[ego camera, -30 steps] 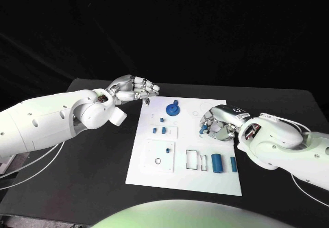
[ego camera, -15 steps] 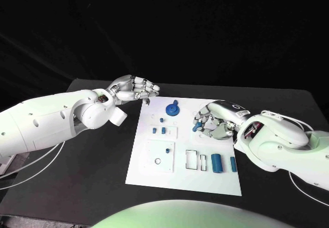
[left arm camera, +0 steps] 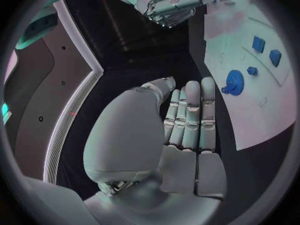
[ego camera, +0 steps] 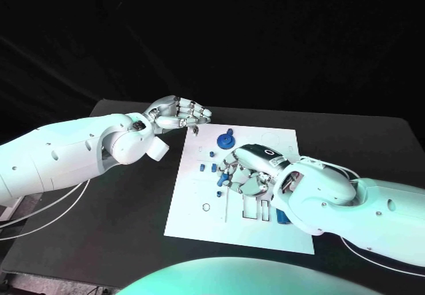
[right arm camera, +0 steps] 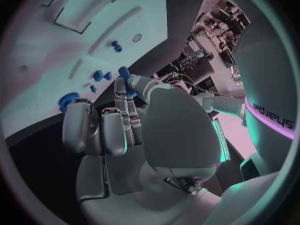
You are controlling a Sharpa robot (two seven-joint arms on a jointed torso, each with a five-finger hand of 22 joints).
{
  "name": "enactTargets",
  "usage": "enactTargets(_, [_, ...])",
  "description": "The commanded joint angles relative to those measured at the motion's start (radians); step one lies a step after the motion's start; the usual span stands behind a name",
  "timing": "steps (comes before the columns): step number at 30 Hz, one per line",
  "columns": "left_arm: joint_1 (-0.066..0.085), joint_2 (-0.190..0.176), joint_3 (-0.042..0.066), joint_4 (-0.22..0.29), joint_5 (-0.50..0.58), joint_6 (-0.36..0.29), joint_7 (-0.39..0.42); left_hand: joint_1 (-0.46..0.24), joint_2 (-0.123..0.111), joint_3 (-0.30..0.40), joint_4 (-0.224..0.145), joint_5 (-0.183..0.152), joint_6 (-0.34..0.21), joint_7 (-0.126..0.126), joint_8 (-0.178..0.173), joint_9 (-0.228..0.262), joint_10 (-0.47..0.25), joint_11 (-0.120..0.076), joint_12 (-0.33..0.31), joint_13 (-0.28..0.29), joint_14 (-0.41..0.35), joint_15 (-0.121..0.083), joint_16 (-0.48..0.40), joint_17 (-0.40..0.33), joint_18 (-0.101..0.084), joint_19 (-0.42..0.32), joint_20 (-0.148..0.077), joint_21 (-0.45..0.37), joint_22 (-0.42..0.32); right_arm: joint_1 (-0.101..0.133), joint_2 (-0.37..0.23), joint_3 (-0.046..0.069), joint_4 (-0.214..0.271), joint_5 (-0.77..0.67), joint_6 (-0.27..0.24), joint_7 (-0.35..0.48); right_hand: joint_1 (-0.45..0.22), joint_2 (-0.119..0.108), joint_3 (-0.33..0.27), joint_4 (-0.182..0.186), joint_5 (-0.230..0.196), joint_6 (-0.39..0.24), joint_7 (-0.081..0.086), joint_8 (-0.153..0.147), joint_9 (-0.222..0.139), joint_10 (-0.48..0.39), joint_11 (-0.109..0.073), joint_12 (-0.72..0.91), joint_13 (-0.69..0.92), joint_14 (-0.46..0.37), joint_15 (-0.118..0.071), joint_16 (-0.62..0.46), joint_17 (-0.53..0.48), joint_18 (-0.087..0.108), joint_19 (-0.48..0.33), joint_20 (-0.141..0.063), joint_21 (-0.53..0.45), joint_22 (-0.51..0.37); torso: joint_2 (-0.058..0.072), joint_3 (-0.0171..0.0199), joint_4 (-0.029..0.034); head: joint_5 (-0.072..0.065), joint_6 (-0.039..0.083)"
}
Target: Assemble the parts on the task board
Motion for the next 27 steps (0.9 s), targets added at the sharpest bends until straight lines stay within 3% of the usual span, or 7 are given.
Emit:
enactTargets(1, [0.001,0.006,0.001,0.001,-0.001,0.019,0.010,-0.009,-0.001,0.005,0.001,-0.001,-0.007,-0.001,0.004,0.001,-0.004,0.000,0.005,0.001,-0.007,0.003,0.005,0.002,0.005,-0.007,0.001,0.004,0.001,-0.024,0.024,-0.001,-0.013,-0.026,0.007,0.025,-0.009,0.001,0.007,0.000,0.001,0.003,0.004,0.032,0.047,0.003,0.003,-0.004,-0.001,0.021,-0.008,0.004,0.000,-0.014,0.002,-0.001,-0.006,0.109,0.000,-0.0009,0.0012,0.008,-0.001])
enactTargets(11, [0.001,0.012,0.001,-0.001,-0.001,0.022,0.010,-0.009,-0.001,0.005,0.001,-0.001,-0.007,-0.001,0.004,0.001,-0.004,0.000,0.005,0.001,-0.007,0.003,0.005,0.002,0.005,-0.007,0.001,0.004,0.001,-0.068,0.072,-0.008,-0.049,-0.040,0.020,0.035,-0.008,0.001,0.010,-0.002,0.001,0.001,0.005,0.032,0.049,0.002,0.003,-0.005,-0.001,0.021,-0.008,0.004,-0.001,-0.014,0.001,-0.001,-0.010,0.108,0.001,0.0003,-0.0017,0.022,-0.009])
enactTargets(27, [0.001,0.012,0.001,-0.001,-0.001,0.025,0.008,-0.010,-0.001,0.006,0.000,-0.001,-0.007,-0.001,0.005,0.001,-0.004,0.000,0.005,0.002,-0.007,0.003,0.005,0.002,0.005,-0.008,0.001,0.004,0.001,-0.098,0.100,-0.012,-0.077,-0.046,0.037,0.039,-0.008,0.001,0.011,-0.004,0.001,0.000,0.006,0.033,0.049,0.002,0.003,-0.006,-0.001,0.021,-0.008,0.005,0.000,-0.013,0.001,-0.001,-0.010,0.108,0.001,0.0008,-0.0015,0.032,-0.017])
